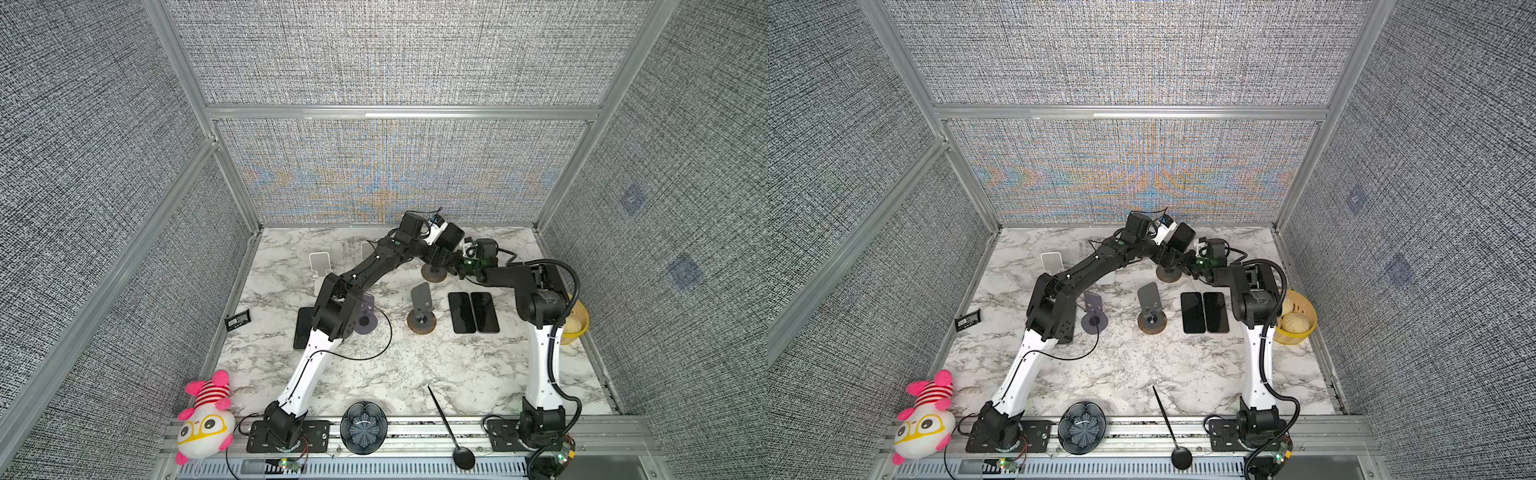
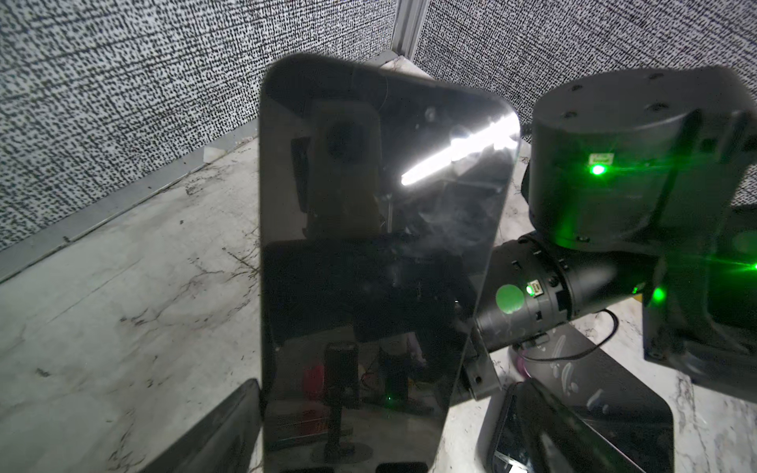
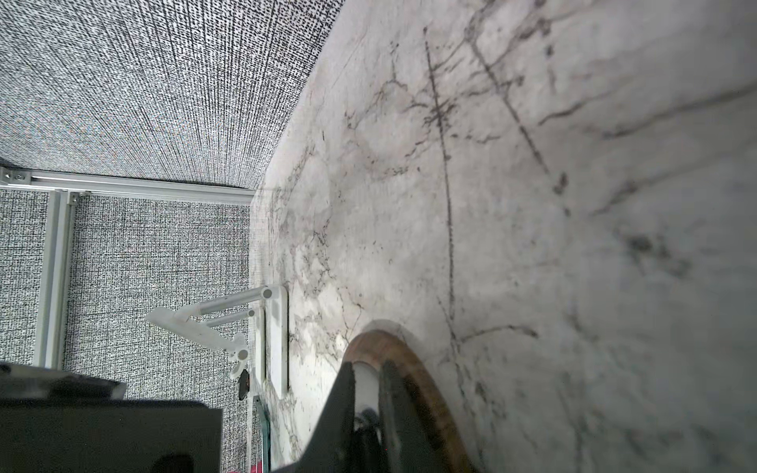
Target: Remove the phone from the phone stand
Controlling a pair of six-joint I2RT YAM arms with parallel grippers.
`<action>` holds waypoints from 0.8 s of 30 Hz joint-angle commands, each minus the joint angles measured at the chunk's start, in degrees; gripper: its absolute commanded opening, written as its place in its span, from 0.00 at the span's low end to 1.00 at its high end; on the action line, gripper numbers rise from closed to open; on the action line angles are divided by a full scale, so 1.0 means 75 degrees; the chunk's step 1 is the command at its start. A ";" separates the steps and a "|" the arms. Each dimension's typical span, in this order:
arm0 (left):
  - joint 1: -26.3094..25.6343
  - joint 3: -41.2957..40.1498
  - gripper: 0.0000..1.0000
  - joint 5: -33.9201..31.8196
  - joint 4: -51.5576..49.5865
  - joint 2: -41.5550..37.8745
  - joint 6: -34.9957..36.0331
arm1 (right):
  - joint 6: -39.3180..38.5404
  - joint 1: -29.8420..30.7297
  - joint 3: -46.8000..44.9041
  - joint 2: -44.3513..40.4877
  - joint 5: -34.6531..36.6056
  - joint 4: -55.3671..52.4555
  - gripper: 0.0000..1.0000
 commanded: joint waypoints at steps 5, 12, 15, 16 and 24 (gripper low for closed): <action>-0.0090 0.0096 0.98 -0.0564 -0.0190 0.0106 0.0167 | -0.0146 0.0129 -0.0116 -0.0031 -0.0400 -0.0843 0.15; -0.0089 -0.0091 0.98 -0.0765 0.0121 0.0085 0.0051 | -0.0157 0.0137 -0.0105 -0.0027 -0.0410 -0.0843 0.15; -0.0091 -0.0097 0.98 -0.0770 0.0105 0.0117 0.0042 | -0.0195 0.0137 -0.0117 -0.0022 -0.0409 -0.0843 0.15; -0.0093 -0.0094 0.98 -0.0769 0.0105 0.0121 0.0039 | -0.0203 0.0139 -0.0117 -0.0022 -0.0412 -0.0853 0.15; -0.0091 -0.0067 0.91 -0.0699 0.0222 0.0098 -0.0020 | -0.0239 0.0143 -0.0129 -0.0004 -0.0411 -0.0858 0.15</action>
